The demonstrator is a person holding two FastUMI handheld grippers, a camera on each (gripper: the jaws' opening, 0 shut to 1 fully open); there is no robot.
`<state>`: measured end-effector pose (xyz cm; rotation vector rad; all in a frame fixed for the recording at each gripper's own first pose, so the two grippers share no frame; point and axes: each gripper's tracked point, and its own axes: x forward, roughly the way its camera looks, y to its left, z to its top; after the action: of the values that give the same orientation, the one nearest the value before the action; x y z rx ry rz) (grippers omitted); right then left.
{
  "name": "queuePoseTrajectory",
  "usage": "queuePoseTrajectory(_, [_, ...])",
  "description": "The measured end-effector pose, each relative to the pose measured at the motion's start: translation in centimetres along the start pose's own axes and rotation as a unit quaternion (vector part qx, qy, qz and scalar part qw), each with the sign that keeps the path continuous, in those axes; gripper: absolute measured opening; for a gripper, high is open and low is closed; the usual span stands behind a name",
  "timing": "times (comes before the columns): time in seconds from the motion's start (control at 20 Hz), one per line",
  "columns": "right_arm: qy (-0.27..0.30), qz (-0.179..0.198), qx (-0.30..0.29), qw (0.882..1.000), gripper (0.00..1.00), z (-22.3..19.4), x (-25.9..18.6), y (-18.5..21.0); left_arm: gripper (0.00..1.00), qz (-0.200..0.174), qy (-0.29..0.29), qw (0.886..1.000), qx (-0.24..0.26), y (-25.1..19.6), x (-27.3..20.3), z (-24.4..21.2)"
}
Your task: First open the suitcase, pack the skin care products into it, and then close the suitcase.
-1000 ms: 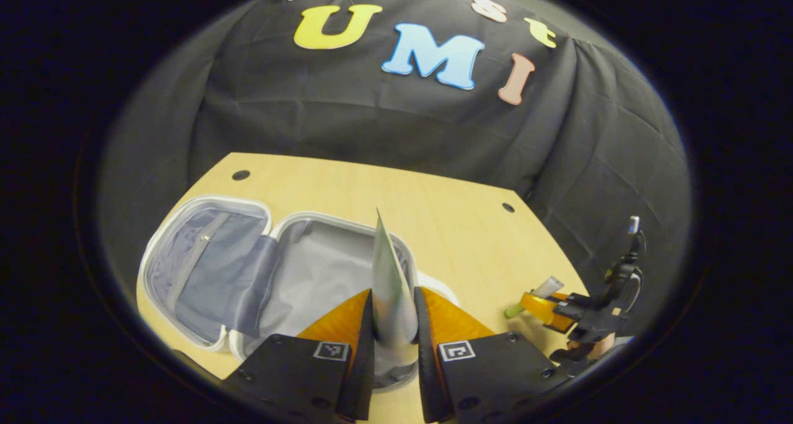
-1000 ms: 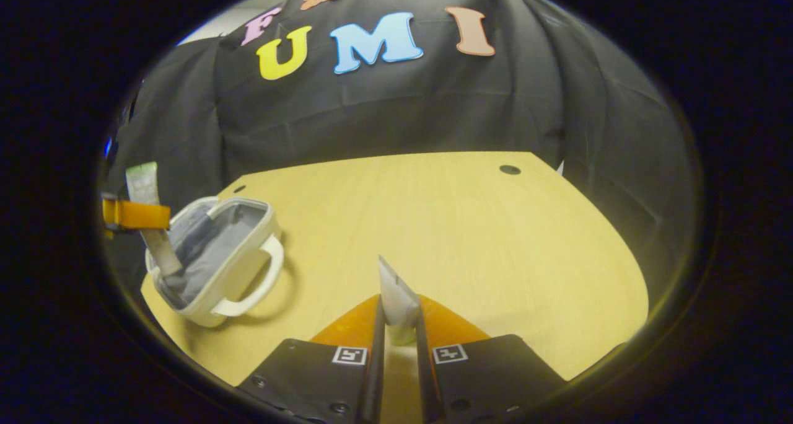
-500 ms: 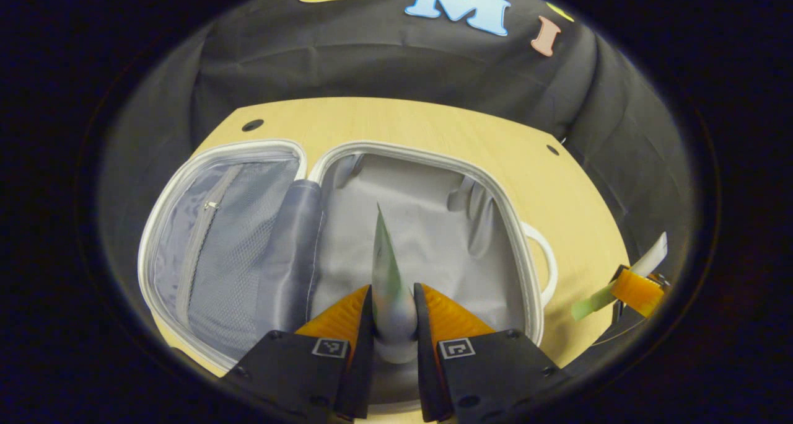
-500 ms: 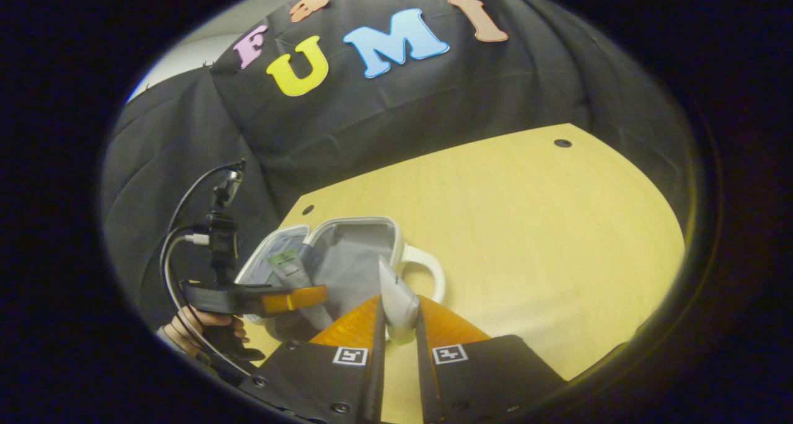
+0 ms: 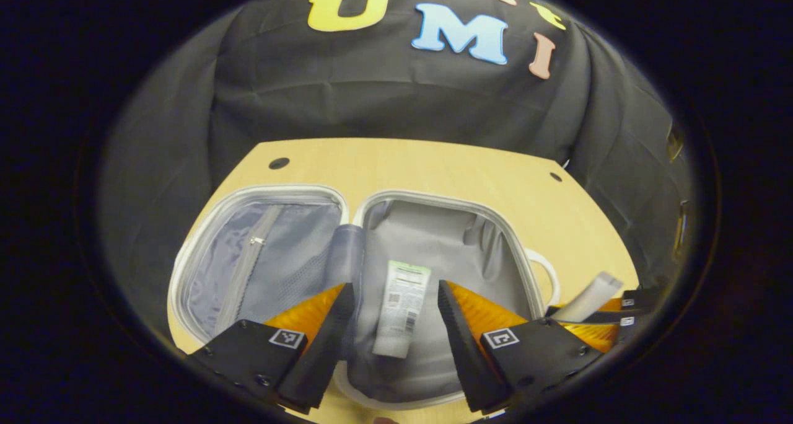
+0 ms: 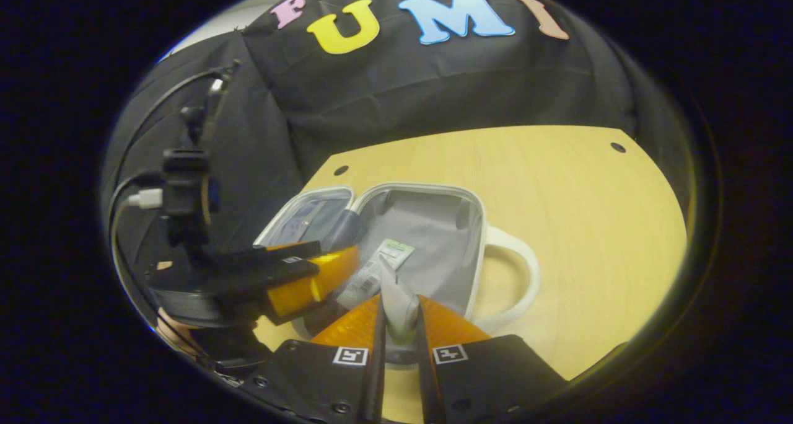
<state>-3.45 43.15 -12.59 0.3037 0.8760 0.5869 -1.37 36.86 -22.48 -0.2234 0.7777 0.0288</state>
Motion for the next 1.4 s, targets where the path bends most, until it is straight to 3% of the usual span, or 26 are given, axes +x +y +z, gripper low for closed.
queuePoseTrajectory(0.1, [0.021,-0.008,-0.015,1.0,0.24,-0.6,1.7,-0.2,0.9,0.01,-0.025,1.0,-0.015,1.4,-2.4,1.1])
queuePoseTrajectory(0.2, [0.035,-0.018,-0.025,0.999,0.2,-1.2,3.2,-0.7,0.95,0.025,-0.039,0.998,-0.032,3.1,-4.2,1.7])
queuePoseTrajectory(0.3, [0.048,-0.021,-0.026,0.998,0.27,-1.1,4.0,-1.1,0.98,0.044,-0.05,0.997,-0.044,5.2,-5.1,2.0])
queuePoseTrajectory(0.4, [0.023,-0.03,-0.026,0.999,0.33,0.5,4.0,-1.5,0.95,0.066,-0.052,0.995,-0.054,7.8,-5.8,1.9])
queuePoseTrajectory(0.5, [-0.008,-0.038,-0.028,0.999,0.55,2.1,3.2,-1.7,0.95,0.084,-0.059,0.993,-0.065,10.1,-6.6,2.2])
queuePoseTrajectory(0.55, [-0.025,-0.043,-0.031,0.998,0.82,2.8,2.6,-1.8,0.95,0.091,-0.064,0.991,-0.07,11.3,-6.9,2.6])
queuePoseTrajectory(0.6, [-0.041,-0.048,-0.038,0.997,0.8,3.4,1.9,-2.0,0.95,0.1,-0.068,0.99,-0.073,12.6,-7.1,3.0])
queuePoseTrajectory(0.65, [-0.053,-0.055,-0.045,0.996,0.94,3.9,0.9,-2.2,0.95,0.108,-0.073,0.989,-0.074,14.0,-7.3,3.3])
queuePoseTrajectory(1.05, [-0.164,-0.112,-0.077,0.977,0.95,8.1,-7.6,-4.0,0.95,0.176,-0.088,0.975,-0.105,28.6,-8.1,5.4])
queuePoseTrajectory(1.4, [-0.172,-0.163,-0.089,0.967,0.95,8.9,-11.1,-7.0,0.95,0.155,-0.011,0.976,-0.15,38.2,-3.4,1.8])
